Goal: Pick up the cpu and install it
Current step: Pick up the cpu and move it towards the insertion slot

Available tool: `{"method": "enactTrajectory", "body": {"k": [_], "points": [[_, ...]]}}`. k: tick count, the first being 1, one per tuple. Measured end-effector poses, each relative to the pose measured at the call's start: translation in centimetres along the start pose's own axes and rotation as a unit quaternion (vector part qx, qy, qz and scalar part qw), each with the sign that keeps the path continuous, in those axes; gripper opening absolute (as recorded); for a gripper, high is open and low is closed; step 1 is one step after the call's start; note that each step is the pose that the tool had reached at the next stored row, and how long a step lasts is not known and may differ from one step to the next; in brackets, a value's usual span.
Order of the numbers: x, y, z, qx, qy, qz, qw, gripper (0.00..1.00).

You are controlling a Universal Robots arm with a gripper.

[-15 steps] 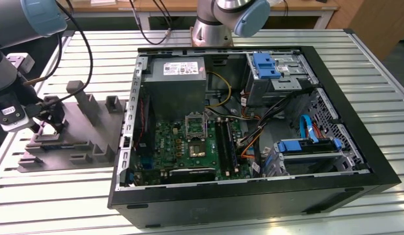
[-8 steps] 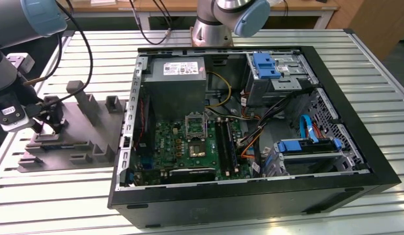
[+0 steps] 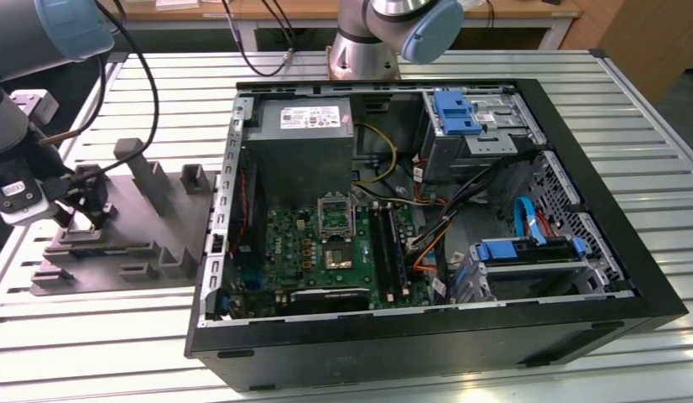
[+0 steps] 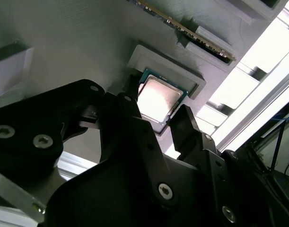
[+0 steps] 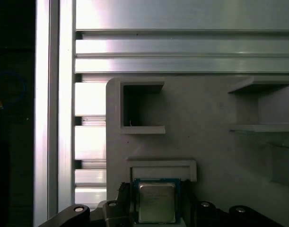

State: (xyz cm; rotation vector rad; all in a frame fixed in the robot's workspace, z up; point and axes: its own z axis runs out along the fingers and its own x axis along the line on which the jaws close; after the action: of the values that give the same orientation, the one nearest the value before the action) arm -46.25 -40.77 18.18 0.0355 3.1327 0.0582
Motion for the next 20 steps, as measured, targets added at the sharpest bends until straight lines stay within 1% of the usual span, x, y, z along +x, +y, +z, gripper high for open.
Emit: {"method": "enactTrajectory", "body": {"k": [14, 16, 17, 20], "points": [[0.0, 0.0, -0.11, 0.0, 0.0, 0.0, 1.0, 0.54], [0.0, 0.0, -0.12, 0.0001, 0.0001, 0.0, 1.0, 0.52], [0.0, 0.0, -0.12, 0.0001, 0.0001, 0.0, 1.0, 0.47], [0.0, 0.0, -0.11, 0.0001, 0.0001, 0.0, 1.0, 0.47]]}}
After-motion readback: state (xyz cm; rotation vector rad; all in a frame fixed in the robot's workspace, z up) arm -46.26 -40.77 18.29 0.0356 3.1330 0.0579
